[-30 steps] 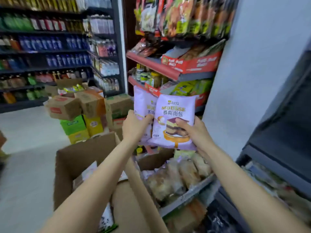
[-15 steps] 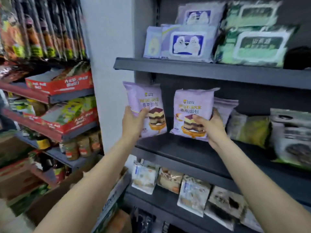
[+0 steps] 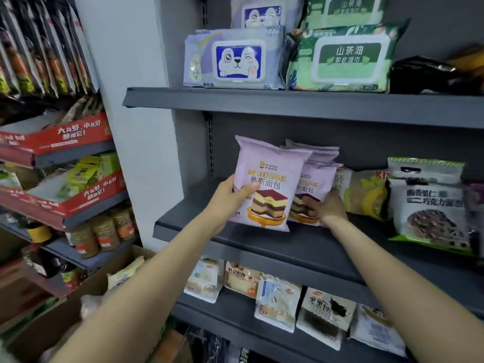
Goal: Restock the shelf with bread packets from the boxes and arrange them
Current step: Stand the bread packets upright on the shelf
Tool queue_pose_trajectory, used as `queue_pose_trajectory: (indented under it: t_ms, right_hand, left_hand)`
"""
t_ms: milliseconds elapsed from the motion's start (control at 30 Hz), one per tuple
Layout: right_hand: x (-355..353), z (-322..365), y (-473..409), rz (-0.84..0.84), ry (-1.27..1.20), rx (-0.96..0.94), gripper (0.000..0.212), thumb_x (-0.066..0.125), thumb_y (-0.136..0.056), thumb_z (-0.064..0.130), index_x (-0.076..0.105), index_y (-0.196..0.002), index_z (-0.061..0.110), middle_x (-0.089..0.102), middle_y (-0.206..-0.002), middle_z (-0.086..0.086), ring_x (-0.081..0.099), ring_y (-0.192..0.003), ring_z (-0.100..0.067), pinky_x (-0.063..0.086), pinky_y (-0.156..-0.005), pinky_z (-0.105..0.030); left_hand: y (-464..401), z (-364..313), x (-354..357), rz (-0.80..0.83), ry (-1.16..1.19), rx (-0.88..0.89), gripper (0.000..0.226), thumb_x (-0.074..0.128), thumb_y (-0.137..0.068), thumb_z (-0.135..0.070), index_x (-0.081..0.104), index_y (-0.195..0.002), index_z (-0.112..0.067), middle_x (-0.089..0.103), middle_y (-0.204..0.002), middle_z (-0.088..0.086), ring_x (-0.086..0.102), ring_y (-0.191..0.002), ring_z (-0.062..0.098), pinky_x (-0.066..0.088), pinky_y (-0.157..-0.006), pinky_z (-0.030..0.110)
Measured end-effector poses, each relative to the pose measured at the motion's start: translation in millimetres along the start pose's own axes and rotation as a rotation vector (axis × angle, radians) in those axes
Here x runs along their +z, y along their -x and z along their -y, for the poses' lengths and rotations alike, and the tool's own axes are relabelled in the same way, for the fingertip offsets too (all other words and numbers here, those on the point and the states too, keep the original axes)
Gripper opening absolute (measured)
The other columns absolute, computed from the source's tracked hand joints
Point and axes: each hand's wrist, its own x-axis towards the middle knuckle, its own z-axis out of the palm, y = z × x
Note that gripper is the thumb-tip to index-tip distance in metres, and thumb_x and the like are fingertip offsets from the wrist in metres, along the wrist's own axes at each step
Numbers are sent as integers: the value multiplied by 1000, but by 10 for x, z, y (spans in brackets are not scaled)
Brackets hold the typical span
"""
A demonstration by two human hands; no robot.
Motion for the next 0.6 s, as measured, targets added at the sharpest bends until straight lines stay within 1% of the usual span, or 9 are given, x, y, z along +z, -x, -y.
queue_pose_trajectory:
  t_ms: [67,100,167,233,300,333,433,500,600]
  right_hand:
    - [-51,-14,38,-68,-20,-2,93,68,-81,44,18,-144,-2,39,-145,-19,38,-132,-36,35,-104,-37]
    - [-101,-16,98,-172,-47,-38,91,66,-83,42,15,-145,-1,32,-147,-20,32,-136,-36,31,-108,-38]
    - [-227,14,317,-363,-197,-193,64,57,-91,35,30,-140,4,36,-142,-17,35,-131,-30,32,-106,-35]
    - [-324,133,578,-221,-391,-294,42,50,-96,31,40,-132,11,50,-126,-3,49,-113,-18,39,-92,-24]
    - [-359,212,675,27,-440,-311,38,54,-94,26,42,-129,15,58,-111,6,58,-95,-8,47,-76,-12]
    - [-353,238,671,64,-401,-325,42,59,-91,21,42,-129,15,60,-110,5,60,-94,-8,48,-73,-12]
    - [-313,246,617,-48,-281,-348,51,67,-85,13,43,-129,8,59,-121,-8,58,-108,-19,46,-81,-22]
    - [-229,156,621,-135,-136,-351,57,69,-83,12,41,-131,1,52,-126,-17,50,-117,-28,39,-85,-21]
    - [-122,-12,636,-153,-3,-238,67,70,-82,15,34,-134,-7,42,-130,-27,43,-122,-38,34,-96,-29]
  left_hand:
    - [-30,3,83,38,39,-35,19,56,-94,-20,61,-112,-19,71,-108,3,70,-96,20,57,-85,34]
    - [-56,9,135,59,65,-55,23,55,-94,-21,60,-116,-16,70,-112,5,69,-99,23,56,-87,36]
    - [-127,35,248,94,109,-87,28,55,-95,-21,58,-121,-13,68,-116,8,67,-103,26,54,-90,40]
    - [-194,57,377,117,141,-107,29,55,-94,-21,56,-122,-13,68,-117,9,67,-103,26,54,-90,40]
    - [-243,79,514,131,162,-119,26,55,-95,-22,56,-119,-15,68,-115,7,67,-101,25,55,-90,38]
    - [-261,91,572,124,168,-123,26,55,-95,-23,56,-119,-15,68,-115,8,66,-102,25,54,-91,39]
    - [-317,154,686,58,115,-109,25,57,-94,-22,57,-118,-15,66,-118,10,65,-106,25,52,-93,38]
    - [-340,222,723,26,8,-102,27,59,-93,-17,57,-119,-12,65,-120,10,63,-100,21,52,-86,28]
    - [-350,329,765,36,-159,-166,41,61,-91,-17,50,-131,-13,62,-122,4,59,-105,18,48,-88,26]
